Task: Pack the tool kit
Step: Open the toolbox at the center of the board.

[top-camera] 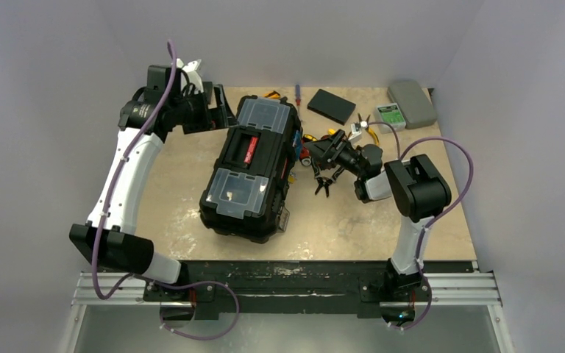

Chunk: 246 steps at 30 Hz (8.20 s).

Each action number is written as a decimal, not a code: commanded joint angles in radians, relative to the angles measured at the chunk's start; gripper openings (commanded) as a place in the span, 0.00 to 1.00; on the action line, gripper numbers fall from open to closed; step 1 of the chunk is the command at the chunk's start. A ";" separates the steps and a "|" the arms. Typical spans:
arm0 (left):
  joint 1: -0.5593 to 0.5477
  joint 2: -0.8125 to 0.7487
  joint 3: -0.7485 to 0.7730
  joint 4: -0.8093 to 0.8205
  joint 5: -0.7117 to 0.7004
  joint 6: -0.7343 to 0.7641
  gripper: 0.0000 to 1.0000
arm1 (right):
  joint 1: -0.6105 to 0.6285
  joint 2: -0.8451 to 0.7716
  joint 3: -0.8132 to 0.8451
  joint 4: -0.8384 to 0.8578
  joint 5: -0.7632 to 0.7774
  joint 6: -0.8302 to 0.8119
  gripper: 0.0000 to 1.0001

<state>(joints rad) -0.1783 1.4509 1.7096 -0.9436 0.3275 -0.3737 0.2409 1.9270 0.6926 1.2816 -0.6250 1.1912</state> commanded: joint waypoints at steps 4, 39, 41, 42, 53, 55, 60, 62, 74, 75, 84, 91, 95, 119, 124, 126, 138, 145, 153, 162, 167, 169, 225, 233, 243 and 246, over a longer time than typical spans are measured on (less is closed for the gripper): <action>0.011 0.055 -0.037 0.074 0.098 0.071 0.99 | 0.001 0.110 0.079 0.209 -0.019 0.136 0.96; 0.011 0.256 -0.143 0.065 0.166 0.104 0.77 | 0.072 0.216 0.195 0.038 0.040 0.150 0.99; 0.011 0.259 -0.142 0.064 0.165 0.106 0.76 | 0.079 0.210 0.208 0.018 0.038 0.143 0.99; 0.011 0.262 -0.142 0.062 0.165 0.108 0.76 | 0.084 0.203 0.214 0.002 0.038 0.135 0.99; 0.011 0.289 -0.134 0.042 0.181 0.117 0.74 | 0.124 0.190 0.275 -0.104 0.016 0.165 0.99; 0.011 0.289 -0.134 0.042 0.183 0.117 0.74 | 0.134 0.189 0.285 -0.160 0.022 0.165 0.99; 0.011 0.285 -0.137 0.047 0.189 0.117 0.73 | 0.150 0.198 0.305 -0.227 0.019 0.177 0.80; 0.011 0.286 -0.139 0.048 0.193 0.116 0.73 | 0.149 0.197 0.310 -0.229 0.006 0.188 0.67; 0.007 0.284 -0.140 0.042 0.188 0.117 0.71 | 0.149 0.026 0.378 -0.781 0.144 -0.119 0.26; 0.007 0.284 -0.140 0.040 0.185 0.117 0.71 | 0.149 0.020 0.384 -0.804 0.154 -0.127 0.25; -0.011 0.295 -0.137 0.024 0.140 0.128 0.70 | 0.149 -0.014 0.393 -0.907 0.220 -0.160 0.17; -0.012 0.304 -0.134 0.020 0.145 0.124 0.70 | 0.113 0.008 0.320 -0.703 0.128 -0.076 0.83; -0.009 0.323 -0.136 0.025 0.179 0.111 0.66 | 0.094 0.024 0.293 -0.613 0.080 -0.068 0.91; 0.046 0.456 -0.169 0.090 0.463 0.081 0.35 | 0.112 0.300 0.375 0.295 -0.103 0.491 0.87; 0.046 0.451 -0.157 0.062 0.402 0.097 0.35 | 0.111 0.277 0.371 0.282 -0.105 0.495 0.69; 0.045 0.449 -0.150 0.048 0.373 0.104 0.35 | 0.112 0.266 0.368 0.275 -0.108 0.493 0.63; 0.004 0.437 -0.121 -0.024 0.175 0.149 0.34 | 0.107 0.173 0.325 0.066 -0.059 0.344 0.18; -0.003 0.436 -0.111 -0.043 0.120 0.159 0.34 | 0.106 0.115 0.320 -0.088 -0.035 0.245 0.08; -0.007 0.435 -0.105 -0.055 0.081 0.165 0.34 | 0.104 0.034 0.312 -0.247 0.017 0.146 0.00; -0.023 0.443 -0.094 -0.076 0.005 0.174 0.34 | 0.104 -0.011 0.343 -0.478 0.055 0.026 0.00; -0.044 0.446 -0.081 -0.102 -0.088 0.185 0.34 | 0.104 -0.021 0.358 -0.598 0.083 -0.016 0.00; -0.048 0.446 -0.079 -0.105 -0.109 0.186 0.34 | 0.104 -0.023 0.367 -0.650 0.097 -0.032 0.00; -0.075 0.347 -0.079 -0.097 -0.146 0.186 0.32 | 0.093 -0.181 0.452 -0.657 -0.029 -0.011 0.55; -0.075 0.334 -0.080 -0.098 -0.151 0.188 0.32 | 0.040 -0.258 0.359 -0.800 0.057 -0.083 0.75; -0.075 0.332 -0.079 -0.099 -0.154 0.190 0.32 | 0.008 -0.236 0.355 -0.992 0.157 -0.172 0.39; -0.075 0.330 -0.079 -0.100 -0.154 0.190 0.32 | 0.008 -0.257 0.385 -1.101 0.231 -0.258 0.39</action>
<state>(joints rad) -0.2436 1.7481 1.6867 -0.9173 0.2390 -0.2344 0.2474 1.6947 1.0290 0.2974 -0.4759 1.0389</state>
